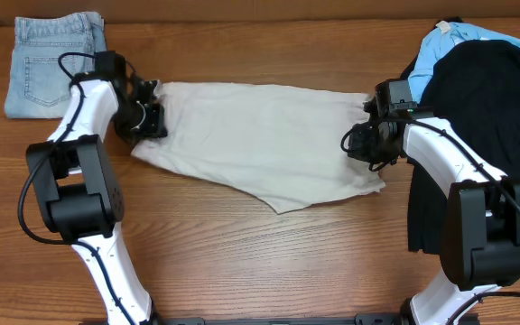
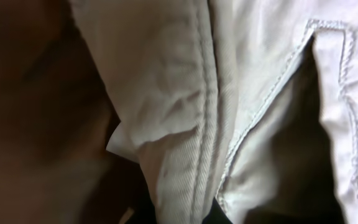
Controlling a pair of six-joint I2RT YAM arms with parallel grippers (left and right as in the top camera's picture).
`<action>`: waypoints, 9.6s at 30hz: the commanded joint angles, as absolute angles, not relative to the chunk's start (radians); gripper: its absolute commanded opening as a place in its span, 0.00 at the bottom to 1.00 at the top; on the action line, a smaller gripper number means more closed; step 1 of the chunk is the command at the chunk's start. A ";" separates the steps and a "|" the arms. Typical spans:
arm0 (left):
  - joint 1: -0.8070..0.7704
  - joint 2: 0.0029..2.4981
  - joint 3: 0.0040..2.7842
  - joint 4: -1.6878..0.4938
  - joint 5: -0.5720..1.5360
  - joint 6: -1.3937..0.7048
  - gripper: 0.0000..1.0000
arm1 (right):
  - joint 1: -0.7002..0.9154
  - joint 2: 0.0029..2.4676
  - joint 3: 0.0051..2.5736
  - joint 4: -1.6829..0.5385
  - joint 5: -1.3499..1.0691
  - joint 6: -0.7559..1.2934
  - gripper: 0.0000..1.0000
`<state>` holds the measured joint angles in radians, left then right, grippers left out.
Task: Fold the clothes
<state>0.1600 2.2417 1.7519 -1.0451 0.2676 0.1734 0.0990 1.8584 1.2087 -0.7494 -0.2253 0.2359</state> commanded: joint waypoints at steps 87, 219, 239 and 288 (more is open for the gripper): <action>-0.617 2.204 2.169 -1.386 0.196 0.275 1.00 | -0.174 1.554 1.663 -1.058 -0.412 0.208 0.58; 0.516 2.205 2.358 -0.861 -0.242 -0.075 0.04 | -0.169 1.571 1.640 -1.191 -0.292 0.205 0.63; 0.234 2.206 2.325 -0.860 -0.218 -0.075 1.00 | -0.170 1.572 1.640 -1.187 -0.288 0.205 0.63; 0.130 2.537 2.321 -1.110 -0.299 0.245 0.49 | -0.170 1.572 1.640 -1.183 -0.289 0.205 0.63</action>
